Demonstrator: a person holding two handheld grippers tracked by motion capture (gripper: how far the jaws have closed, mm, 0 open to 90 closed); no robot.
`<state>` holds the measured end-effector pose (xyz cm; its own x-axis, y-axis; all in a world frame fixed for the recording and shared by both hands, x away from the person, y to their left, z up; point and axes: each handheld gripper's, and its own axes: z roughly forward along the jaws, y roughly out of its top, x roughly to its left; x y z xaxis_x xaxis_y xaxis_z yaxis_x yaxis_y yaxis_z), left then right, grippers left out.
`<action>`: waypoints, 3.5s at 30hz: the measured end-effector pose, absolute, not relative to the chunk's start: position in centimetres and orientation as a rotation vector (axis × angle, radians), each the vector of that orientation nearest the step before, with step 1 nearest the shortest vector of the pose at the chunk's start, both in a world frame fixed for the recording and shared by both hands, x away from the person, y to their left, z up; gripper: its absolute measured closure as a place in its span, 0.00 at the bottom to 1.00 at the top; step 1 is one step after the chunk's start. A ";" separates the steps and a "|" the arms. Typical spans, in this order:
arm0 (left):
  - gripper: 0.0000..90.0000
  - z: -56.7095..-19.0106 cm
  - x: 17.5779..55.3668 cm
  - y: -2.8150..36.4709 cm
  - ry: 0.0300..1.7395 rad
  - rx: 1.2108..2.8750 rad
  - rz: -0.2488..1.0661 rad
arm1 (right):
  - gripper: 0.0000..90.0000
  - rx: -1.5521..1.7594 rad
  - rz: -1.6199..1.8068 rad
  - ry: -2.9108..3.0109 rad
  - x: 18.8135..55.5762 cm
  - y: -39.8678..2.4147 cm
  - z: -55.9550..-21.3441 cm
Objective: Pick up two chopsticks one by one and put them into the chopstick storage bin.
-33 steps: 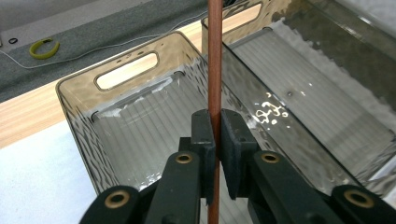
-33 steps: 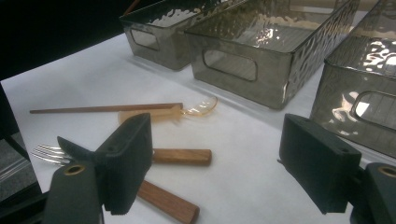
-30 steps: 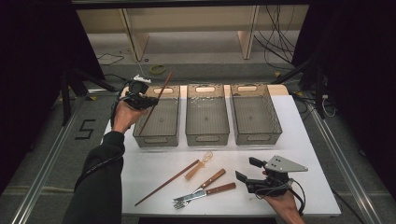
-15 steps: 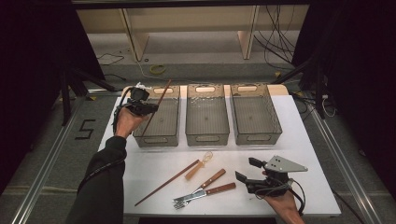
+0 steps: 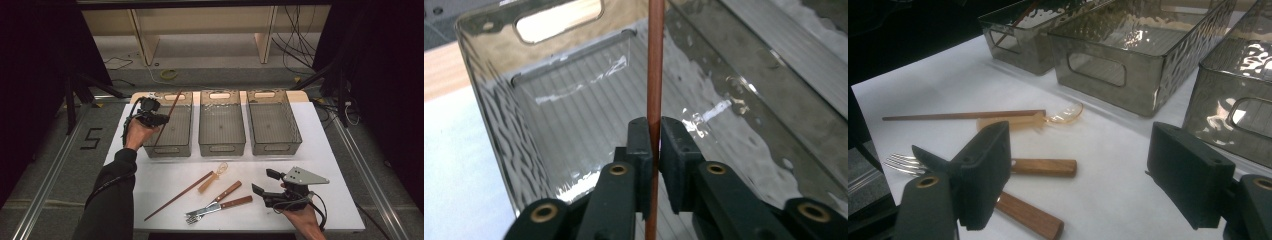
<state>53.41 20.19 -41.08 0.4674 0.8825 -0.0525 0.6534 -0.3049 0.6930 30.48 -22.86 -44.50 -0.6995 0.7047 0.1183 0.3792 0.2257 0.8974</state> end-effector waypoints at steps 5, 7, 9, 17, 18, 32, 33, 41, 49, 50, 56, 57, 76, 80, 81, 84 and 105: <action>0.60 -40.5 52.6 20.4 1.271 2.039 0.408 | 0.29 1.009 1.463 2.192 30.4 -22.8 -44.5; 0.57 -40.2 51.7 20.4 1.262 2.027 0.392 | 0.29 1.009 1.463 2.191 30.4 -22.8 -44.5; 0.53 -39.9 50.7 20.3 1.240 2.041 0.375 | 0.29 1.008 1.464 2.191 30.4 -22.8 -44.5; 0.41 -38.9 46.6 19.9 1.163 2.057 0.333 | 0.29 1.011 1.461 2.191 30.5 -22.8 -44.5; 0.40 -38.8 46.2 19.8 1.153 2.049 0.335 | 0.29 1.011 1.461 2.191 30.5 -22.8 -44.5; 0.32 -39.9 43.0 18.9 1.072 2.127 0.293 | 0.29 0.995 1.457 2.191 30.3 -22.8 -44.3; 0.32 -40.0 42.8 18.8 1.070 2.142 0.288 | 0.30 0.995 1.458 2.189 30.3 -22.8 -44.3; 0.30 -41.0 41.1 17.5 1.043 2.260 0.233 | 0.30 0.990 1.456 2.192 30.2 -22.8 -44.3; 0.30 -42.4 39.6 16.1 1.026 2.357 0.184 | 0.30 0.990 1.461 2.194 30.3 -22.8 -44.3; 0.30 -42.6 39.4 15.9 1.028 2.367 0.185 | 0.30 0.990 1.460 2.195 30.3 -22.8 -44.3; 0.35 -43.3 38.6 15.1 1.019 2.446 0.164 | 0.31 0.987 1.466 2.196 30.3 -22.9 -44.4; 0.36 -43.4 38.5 15.1 1.019 2.449 0.160 | 0.32 0.986 1.468 2.197 30.3 -22.9 -44.4; 0.57 -45.3 36.6 14.1 1.017 2.521 0.061 | 0.32 0.978 1.471 2.215 30.5 -22.7 -44.4; 0.63 -45.5 36.4 14.0 1.014 2.524 0.044 | 0.32 0.975 1.470 2.217 30.5 -22.6 -44.4; 0.64 -45.5 36.4 14.0 1.012 2.527 0.040 | 0.32 0.976 1.471 2.218 30.5 -22.6 -44.4; 0.67 -45.7 36.3 13.8 1.001 2.537 0.023 | 0.32 0.976 1.469 2.219 30.5 -22.6 -44.4; 0.86 -46.9 36.2 13.1 0.935 2.615 0.044 | 0.32 0.967 1.470 2.231 30.7 -22.4 -44.5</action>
